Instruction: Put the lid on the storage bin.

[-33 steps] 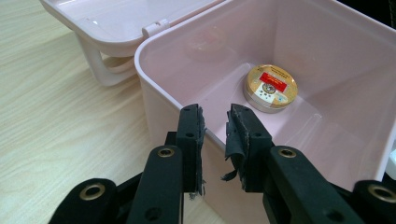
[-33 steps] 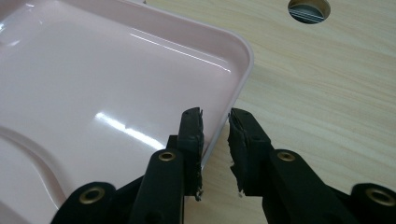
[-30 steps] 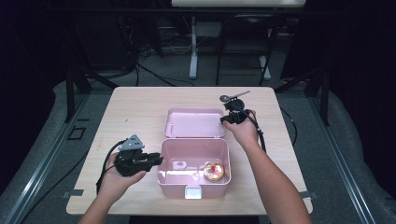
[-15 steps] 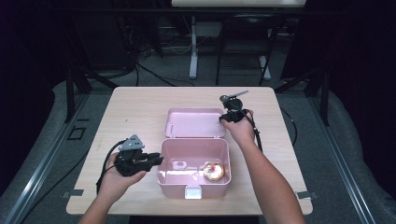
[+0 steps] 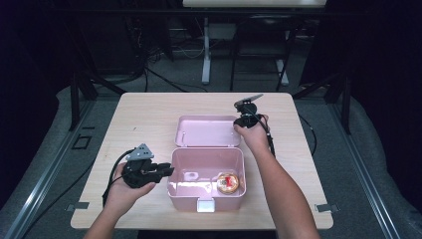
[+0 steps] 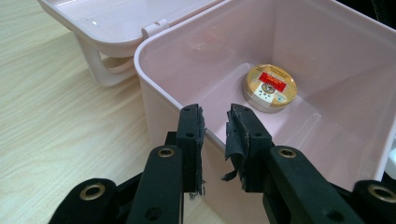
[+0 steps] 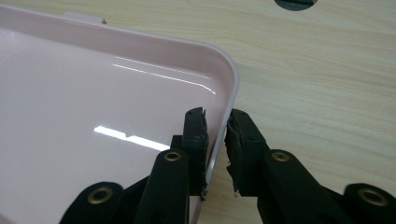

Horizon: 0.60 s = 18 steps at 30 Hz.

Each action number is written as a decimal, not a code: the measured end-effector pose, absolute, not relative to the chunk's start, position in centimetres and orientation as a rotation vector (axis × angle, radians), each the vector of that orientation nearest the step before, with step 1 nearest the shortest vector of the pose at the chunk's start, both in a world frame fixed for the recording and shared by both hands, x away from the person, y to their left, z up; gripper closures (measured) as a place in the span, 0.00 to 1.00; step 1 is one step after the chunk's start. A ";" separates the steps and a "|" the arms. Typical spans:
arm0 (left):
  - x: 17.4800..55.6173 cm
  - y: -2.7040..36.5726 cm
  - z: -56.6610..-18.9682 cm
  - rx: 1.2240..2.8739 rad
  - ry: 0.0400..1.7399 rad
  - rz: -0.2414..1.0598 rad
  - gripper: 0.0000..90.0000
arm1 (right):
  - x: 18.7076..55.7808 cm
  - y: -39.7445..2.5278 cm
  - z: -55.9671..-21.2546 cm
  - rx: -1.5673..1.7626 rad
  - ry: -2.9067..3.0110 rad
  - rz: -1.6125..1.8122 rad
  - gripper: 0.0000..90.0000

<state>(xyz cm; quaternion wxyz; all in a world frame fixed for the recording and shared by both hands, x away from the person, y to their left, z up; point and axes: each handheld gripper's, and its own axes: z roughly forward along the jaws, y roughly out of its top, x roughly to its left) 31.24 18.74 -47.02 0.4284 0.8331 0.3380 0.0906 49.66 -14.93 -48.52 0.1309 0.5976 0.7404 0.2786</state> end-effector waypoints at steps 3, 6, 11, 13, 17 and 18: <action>31.2 18.7 -47.0 2.082 0.842 0.226 0.82 | 49.8 -14.9 -48.4 1.748 2.147 0.793 0.88; 31.2 18.7 -47.0 2.081 0.842 0.227 0.82 | 49.9 -14.8 -48.2 1.763 2.136 0.794 0.88; 31.2 18.7 -47.0 2.085 0.842 0.226 0.82 | 49.8 -14.8 -48.1 1.775 2.120 0.798 0.89; 31.2 18.7 -47.0 2.086 0.844 0.228 0.82 | 49.7 -14.7 -48.0 1.758 2.110 0.805 0.90; 31.2 18.7 -47.0 2.084 0.846 0.229 0.82 | 49.3 -14.5 -47.5 1.735 2.082 0.815 0.91; 31.2 18.7 -47.0 2.085 0.845 0.231 0.82 | 49.2 -14.5 -47.4 1.729 2.080 0.816 0.91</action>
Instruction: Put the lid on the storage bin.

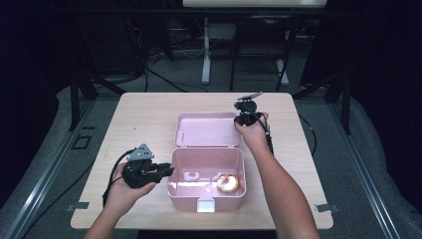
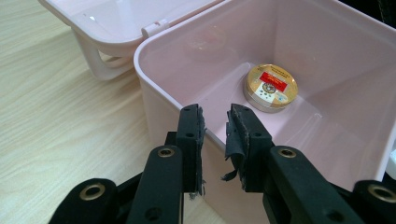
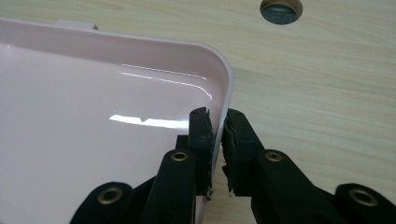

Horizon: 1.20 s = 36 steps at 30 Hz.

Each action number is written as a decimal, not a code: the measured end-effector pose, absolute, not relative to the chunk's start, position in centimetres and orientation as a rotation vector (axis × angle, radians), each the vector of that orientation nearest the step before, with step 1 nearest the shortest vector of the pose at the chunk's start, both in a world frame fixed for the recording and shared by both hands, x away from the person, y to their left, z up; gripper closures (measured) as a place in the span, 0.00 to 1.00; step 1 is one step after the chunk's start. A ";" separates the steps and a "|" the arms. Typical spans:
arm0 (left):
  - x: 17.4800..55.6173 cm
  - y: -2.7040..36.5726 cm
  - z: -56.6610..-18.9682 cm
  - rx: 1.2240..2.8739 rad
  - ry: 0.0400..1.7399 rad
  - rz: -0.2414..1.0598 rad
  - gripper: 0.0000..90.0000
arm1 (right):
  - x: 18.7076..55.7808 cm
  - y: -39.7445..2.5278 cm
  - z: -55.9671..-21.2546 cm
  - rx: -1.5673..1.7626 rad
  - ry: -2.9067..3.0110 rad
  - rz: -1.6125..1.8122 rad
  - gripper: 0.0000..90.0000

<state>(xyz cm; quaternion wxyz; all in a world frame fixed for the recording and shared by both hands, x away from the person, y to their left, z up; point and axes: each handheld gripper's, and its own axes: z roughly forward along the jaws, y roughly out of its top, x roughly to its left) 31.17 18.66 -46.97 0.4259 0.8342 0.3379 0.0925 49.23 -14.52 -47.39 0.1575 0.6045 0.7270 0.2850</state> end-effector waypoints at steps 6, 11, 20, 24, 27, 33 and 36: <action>31.2 18.6 -47.0 2.087 0.845 0.233 0.82 | 49.0 -14.5 -47.1 1.725 2.071 0.817 0.92; 31.2 18.6 -47.0 2.083 0.848 0.232 0.83 | 48.5 -14.6 -46.5 1.693 2.049 0.838 0.92; 31.1 18.5 -47.0 2.085 0.853 0.246 0.83 | 47.4 -15.0 -45.0 1.666 2.003 0.912 0.93; 31.1 18.5 -47.0 2.082 0.853 0.240 0.83 | 46.9 -15.1 -44.3 1.645 1.987 0.946 0.94; 31.1 18.5 -47.0 2.086 0.851 0.239 0.83 | 46.6 -15.3 -43.8 1.645 1.981 0.974 0.94; 31.1 18.5 -47.0 2.081 0.855 0.240 0.82 | 46.0 -15.3 -42.5 1.594 1.974 1.002 0.95; 31.1 18.5 -47.0 2.075 0.860 0.239 0.82 | 45.6 -15.3 -42.1 1.589 1.968 1.010 0.95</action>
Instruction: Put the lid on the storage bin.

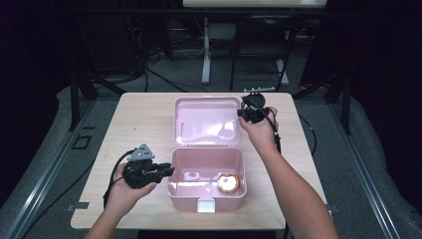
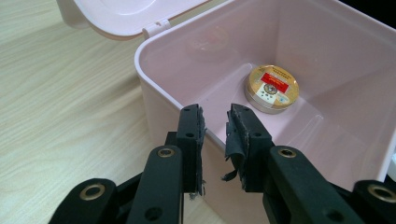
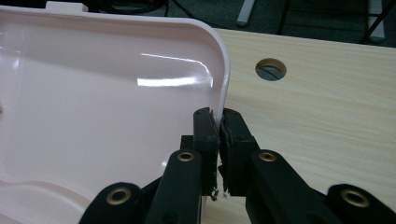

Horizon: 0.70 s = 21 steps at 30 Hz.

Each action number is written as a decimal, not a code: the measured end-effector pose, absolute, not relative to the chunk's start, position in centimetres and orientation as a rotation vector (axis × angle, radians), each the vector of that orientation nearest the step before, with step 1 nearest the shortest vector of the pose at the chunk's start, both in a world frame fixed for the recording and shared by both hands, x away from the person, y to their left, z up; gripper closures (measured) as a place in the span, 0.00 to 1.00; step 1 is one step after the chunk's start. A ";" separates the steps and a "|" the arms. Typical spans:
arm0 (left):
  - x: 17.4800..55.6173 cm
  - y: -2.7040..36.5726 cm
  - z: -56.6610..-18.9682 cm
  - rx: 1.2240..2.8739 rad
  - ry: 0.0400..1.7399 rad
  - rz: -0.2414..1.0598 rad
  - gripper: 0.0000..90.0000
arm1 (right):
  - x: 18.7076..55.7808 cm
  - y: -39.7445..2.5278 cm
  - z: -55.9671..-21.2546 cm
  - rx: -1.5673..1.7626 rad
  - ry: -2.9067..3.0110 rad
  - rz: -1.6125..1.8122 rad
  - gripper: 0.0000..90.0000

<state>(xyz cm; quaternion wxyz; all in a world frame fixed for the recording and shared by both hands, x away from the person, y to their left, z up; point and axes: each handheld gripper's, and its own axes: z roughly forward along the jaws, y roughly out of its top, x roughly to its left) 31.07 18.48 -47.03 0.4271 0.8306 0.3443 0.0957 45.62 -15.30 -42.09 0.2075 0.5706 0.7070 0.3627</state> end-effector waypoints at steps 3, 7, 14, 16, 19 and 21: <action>31.0 18.5 -47.0 2.073 0.864 0.239 0.82 | 45.2 -15.4 -41.8 1.578 1.966 1.014 0.96; 31.1 18.5 -47.0 2.074 0.861 0.236 0.83 | 44.7 -15.5 -41.4 1.559 1.961 1.021 0.95; 31.1 18.5 -47.0 2.077 0.862 0.243 0.83 | 43.5 -15.7 -40.5 1.510 1.964 1.045 0.95; 31.1 18.5 -47.0 2.075 0.862 0.242 0.83 | 43.0 -15.7 -40.2 1.496 1.962 1.056 0.96; 31.1 18.5 -47.0 2.074 0.864 0.243 0.83 | 42.3 -16.0 -39.9 1.479 1.963 1.081 0.96; 31.1 18.5 -47.0 2.075 0.864 0.241 0.83 | 41.9 -16.0 -39.7 1.472 1.960 1.094 0.96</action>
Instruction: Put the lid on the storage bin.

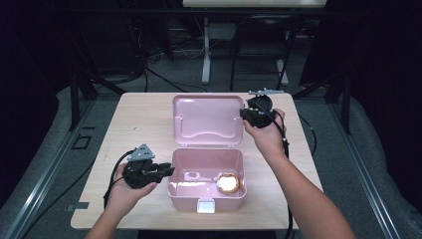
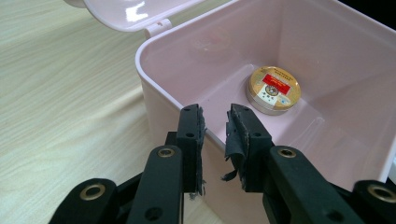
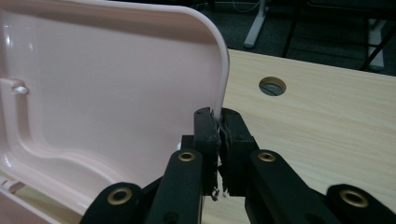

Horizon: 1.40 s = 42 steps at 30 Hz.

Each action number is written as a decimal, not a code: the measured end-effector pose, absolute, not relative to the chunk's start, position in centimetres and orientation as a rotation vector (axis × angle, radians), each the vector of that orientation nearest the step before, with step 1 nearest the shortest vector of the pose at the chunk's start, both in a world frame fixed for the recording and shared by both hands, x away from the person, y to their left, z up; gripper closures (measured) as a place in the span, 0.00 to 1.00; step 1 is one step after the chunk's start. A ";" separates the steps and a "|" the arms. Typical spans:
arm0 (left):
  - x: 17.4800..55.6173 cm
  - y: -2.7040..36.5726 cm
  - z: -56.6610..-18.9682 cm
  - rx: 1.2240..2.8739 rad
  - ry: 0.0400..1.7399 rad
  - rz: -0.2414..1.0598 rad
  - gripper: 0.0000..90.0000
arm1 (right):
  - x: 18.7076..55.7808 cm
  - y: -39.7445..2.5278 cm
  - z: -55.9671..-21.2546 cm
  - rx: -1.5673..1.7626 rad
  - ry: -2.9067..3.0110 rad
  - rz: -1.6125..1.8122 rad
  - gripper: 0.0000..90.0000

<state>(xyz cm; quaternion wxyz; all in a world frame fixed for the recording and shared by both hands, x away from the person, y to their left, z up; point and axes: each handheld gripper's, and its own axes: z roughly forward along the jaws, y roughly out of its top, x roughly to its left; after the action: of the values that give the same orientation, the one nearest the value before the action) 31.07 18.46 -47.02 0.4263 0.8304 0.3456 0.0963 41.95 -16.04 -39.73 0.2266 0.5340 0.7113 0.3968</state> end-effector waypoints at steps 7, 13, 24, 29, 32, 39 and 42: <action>31.1 18.4 -47.0 2.070 0.868 0.241 0.83 | 40.6 -16.1 -39.2 1.429 1.952 1.113 0.96; 31.1 18.5 -47.1 2.071 0.866 0.241 0.83 | 39.3 -16.3 -39.0 1.384 1.942 1.138 0.96; 31.0 18.4 -47.1 2.069 0.870 0.242 0.83 | 37.3 -16.5 -38.8 1.329 1.937 1.168 0.97; 31.1 18.4 -47.1 2.068 0.868 0.244 0.83 | 36.5 -16.5 -38.8 1.303 1.927 1.175 0.97; 31.0 18.4 -47.1 2.065 0.872 0.240 0.83 | 36.1 -16.6 -38.9 1.287 1.923 1.179 0.96; 31.0 18.5 -47.1 2.065 0.873 0.238 0.83 | 34.7 -16.7 -39.5 1.244 1.880 1.213 0.97; 31.0 18.5 -47.1 2.061 0.877 0.236 0.82 | 34.2 -16.6 -39.5 1.235 1.877 1.212 0.97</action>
<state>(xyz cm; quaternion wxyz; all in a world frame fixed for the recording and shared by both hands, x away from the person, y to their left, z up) 31.02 18.45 -47.08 0.4302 0.8261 0.3515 0.0945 34.20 -16.61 -39.53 0.2903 0.4628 0.7036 0.4544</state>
